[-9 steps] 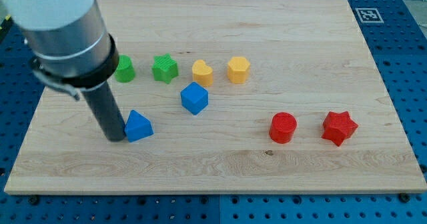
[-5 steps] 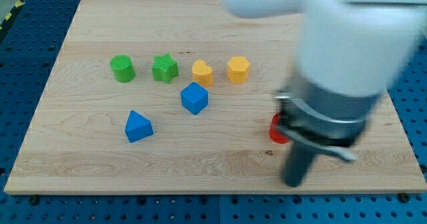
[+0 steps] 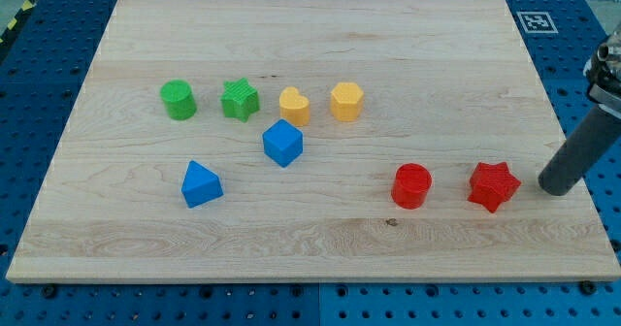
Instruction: Push the red star closer to the red circle
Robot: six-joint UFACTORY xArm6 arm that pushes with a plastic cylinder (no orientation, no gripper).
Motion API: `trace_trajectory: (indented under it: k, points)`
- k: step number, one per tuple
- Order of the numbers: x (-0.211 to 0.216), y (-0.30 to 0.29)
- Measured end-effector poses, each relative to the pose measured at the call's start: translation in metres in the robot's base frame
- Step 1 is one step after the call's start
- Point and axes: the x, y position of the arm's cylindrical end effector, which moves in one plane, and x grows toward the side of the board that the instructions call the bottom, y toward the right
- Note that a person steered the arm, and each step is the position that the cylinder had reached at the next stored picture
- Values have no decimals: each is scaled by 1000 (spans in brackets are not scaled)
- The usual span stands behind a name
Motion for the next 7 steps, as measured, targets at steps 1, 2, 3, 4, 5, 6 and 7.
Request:
trace_trajectory:
  k: [1,2,3,4,5,6,7]
  points:
    - [1,0]
    - [2,-5]
    - [5,-27]
    - [8,-48]
    - [9,-65]
    - [9,-71]
    - [4,-81]
